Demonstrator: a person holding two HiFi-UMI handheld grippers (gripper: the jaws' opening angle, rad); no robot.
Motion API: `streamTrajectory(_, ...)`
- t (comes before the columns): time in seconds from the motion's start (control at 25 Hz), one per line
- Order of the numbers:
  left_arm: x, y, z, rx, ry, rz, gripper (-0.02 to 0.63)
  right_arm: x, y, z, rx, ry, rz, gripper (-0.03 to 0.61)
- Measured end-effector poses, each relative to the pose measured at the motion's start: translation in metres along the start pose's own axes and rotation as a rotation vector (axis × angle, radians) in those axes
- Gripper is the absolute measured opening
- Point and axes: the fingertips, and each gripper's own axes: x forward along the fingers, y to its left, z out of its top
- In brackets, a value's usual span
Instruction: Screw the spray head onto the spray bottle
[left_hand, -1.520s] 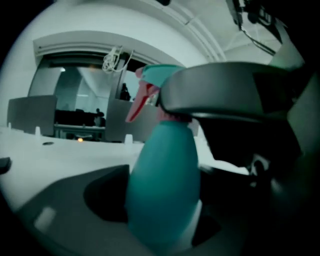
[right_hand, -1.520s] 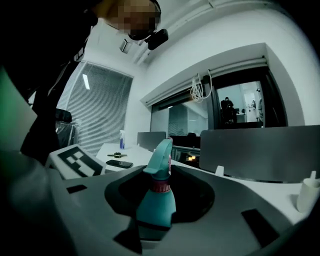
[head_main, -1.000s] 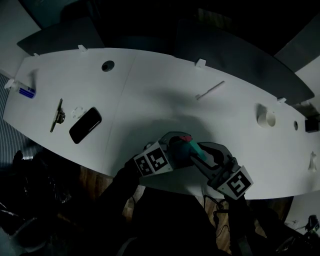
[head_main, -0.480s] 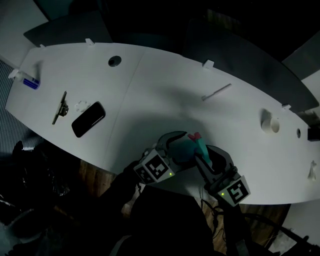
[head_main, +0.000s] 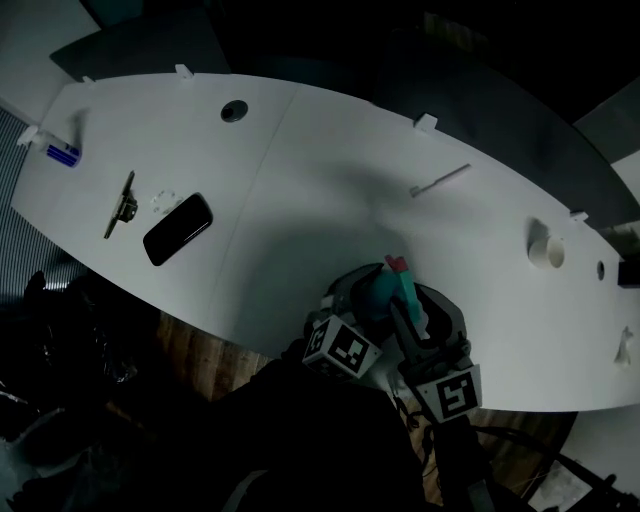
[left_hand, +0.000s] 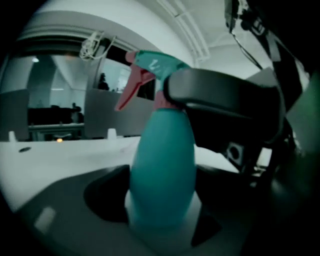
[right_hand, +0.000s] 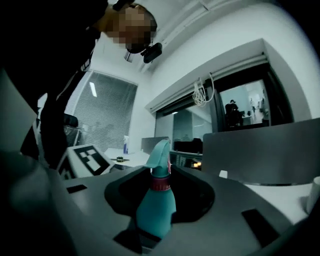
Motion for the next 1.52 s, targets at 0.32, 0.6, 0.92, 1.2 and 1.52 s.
streamTrajectory(0.32,-0.011,0.002,-0.005,0.027,-0.003,-0.08,0.455,-0.004,0.005,-0.008,0.06,0.061,0.083,0.13)
streamTrajectory(0.6,-0.005,-0.028,-0.008,0.188,0.113,-0.701,0.41,-0.002,0.01,-0.004,0.006,0.056,0.25,0.13)
streamTrajectory(0.92,0.005,-0.002,0.003,-0.009,-0.024,-0.071,0.403,-0.001,0.0,-0.001,0.025,-0.003,-0.066,0.13)
streamTrajectory(1.2,-0.001,0.0,0.003,-0.049,-0.058,-0.021,0.41,-0.004,0.001,-0.008,0.099,0.021,-0.048,0.13)
streamTrajectory(1.52,-0.006,-0.017,-0.011,0.128,0.144,-0.688,0.402,-0.002,0.001,-0.007,0.074,0.052,0.172,0.13)
